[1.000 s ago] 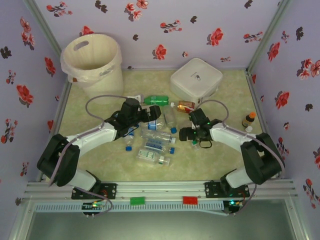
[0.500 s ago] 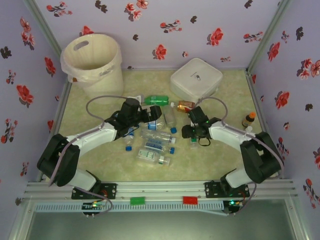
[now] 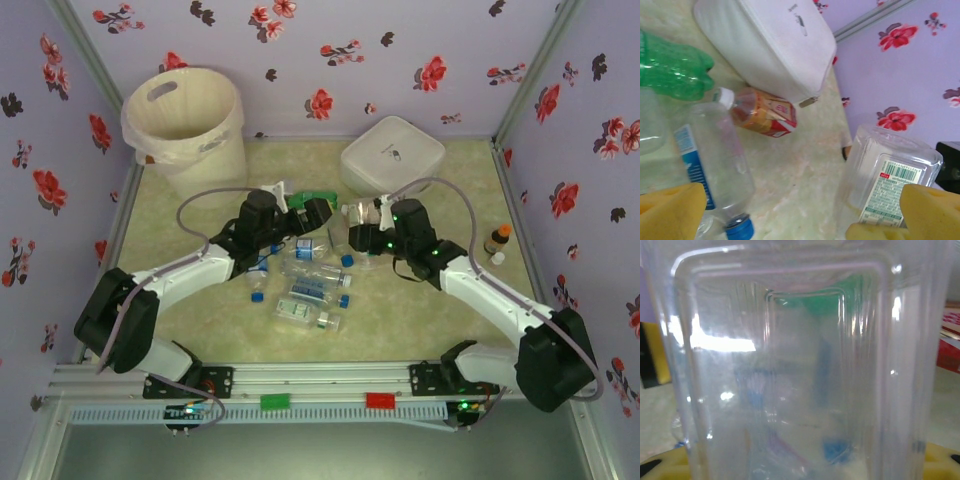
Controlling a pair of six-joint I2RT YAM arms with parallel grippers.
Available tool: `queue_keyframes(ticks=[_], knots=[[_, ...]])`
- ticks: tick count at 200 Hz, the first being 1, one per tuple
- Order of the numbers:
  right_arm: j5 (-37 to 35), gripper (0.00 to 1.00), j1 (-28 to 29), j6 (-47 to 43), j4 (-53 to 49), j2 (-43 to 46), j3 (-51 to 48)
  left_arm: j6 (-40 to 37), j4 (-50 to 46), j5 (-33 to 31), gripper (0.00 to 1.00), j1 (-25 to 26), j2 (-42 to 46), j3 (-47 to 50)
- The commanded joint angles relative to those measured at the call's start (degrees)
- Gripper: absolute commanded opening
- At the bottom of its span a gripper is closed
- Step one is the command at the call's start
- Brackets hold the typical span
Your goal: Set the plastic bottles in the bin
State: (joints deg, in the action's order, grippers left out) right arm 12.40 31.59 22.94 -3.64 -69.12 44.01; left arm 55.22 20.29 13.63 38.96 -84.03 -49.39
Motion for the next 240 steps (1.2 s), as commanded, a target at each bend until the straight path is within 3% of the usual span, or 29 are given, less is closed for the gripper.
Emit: queue_keyframes(ticks=[1, 93, 135, 188, 216, 240], knots=[[3.83, 0.52, 1.30, 1.84, 6.43, -0.80, 0.08, 2.27, 4.40, 1.84, 1.00, 1.02, 1.50, -2.07], [2.23, 0.52, 5.94, 0.91, 8.11, -5.28, 3.76, 0.18, 1.15, 3.47, 0.99, 2.34, -1.93, -6.30], [3.39, 0.53, 5.94, 0.42, 8.07, -6.44, 5.12, -2.10, -3.47, 3.88, 0.91, 2.83, -2.47, -6.34], [3.40, 0.53, 6.55, 0.89, 9.80, -5.98, 4.77, -2.13, -1.66, 3.94, 0.82, 3.06, -4.81, -6.79], [3.20, 0.54, 7.07, 1.22, 9.55, -6.11, 4.86, -3.17, -2.09, 4.39, 0.73, 3.12, -5.88, -8.24], [2.13, 0.55, 7.52, 1.27, 9.23, -5.50, 4.53, -3.71, -2.19, 4.56, 0.54, 3.21, -6.32, -9.04]])
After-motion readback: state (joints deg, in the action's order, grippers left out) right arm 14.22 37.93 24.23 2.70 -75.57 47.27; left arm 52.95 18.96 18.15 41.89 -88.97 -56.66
